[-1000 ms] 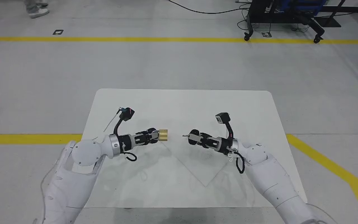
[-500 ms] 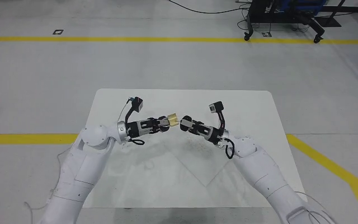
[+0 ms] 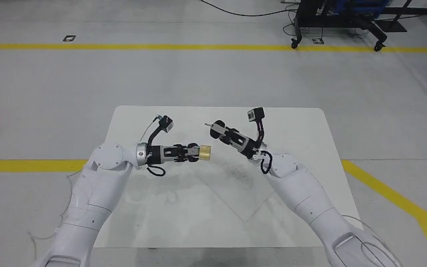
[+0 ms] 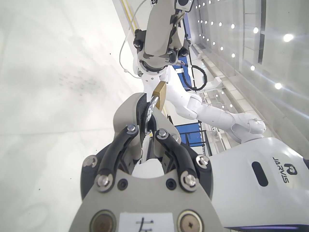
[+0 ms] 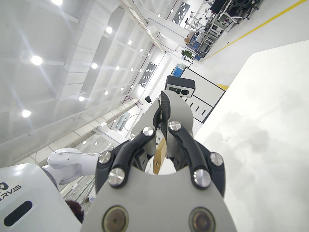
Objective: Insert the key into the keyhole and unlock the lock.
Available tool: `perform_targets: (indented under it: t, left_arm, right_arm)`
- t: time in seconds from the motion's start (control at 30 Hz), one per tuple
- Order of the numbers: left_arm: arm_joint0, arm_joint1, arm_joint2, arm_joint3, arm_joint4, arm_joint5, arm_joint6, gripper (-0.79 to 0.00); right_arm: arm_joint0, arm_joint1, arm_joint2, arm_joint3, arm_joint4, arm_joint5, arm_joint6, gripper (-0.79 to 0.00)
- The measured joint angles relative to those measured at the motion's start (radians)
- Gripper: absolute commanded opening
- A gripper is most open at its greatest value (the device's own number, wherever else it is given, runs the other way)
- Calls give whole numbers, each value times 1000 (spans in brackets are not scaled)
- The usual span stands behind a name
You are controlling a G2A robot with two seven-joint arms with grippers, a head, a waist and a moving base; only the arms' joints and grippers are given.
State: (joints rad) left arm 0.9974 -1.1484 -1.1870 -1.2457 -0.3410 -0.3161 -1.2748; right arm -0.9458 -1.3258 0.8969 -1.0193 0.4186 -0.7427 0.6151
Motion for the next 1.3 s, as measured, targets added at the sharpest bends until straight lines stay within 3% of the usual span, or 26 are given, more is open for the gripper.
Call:
perform_targets:
  t: [0.37, 0.73, 0.83, 0.9, 1.03, 1.1, 1.23, 1.3]
  left_arm:
    - [-9, 2, -10, 51, -103, 99, 29, -785]
    - [-21, 2, -8, 72, -124, 128, 26, -785]
    - [-8, -1, 5, 61, -101, 175, 95, -785]
    - [-8, -5, 15, 55, -107, 258, 170, -785]
    - [-43, -15, 35, 53, -178, 495, 275, -785]
    - [-61, -18, 45, 47, -168, 567, 298, -785]
    - [-89, -20, 48, 41, -140, 589, 369, -785]
    - [-88, -18, 48, 40, -108, 582, 389, -785]
  right_arm:
    - [7, -25, -46, 2, 87, -57, 150, -785]
    - [-16, -14, -6, -15, 42, -77, 114, -785]
    - [-22, -14, -3, -27, 37, -69, 103, -785]
    - [-43, -11, 8, -61, 26, -37, 74, -785]
    - [-123, 16, 64, -185, -19, 120, 42, -785]
    - [-175, 32, 103, -264, -16, 199, 37, -785]
    - [-306, 65, 198, -452, -27, 367, 16, -785]
    - [-341, 69, 213, -508, -14, 404, 22, -785]
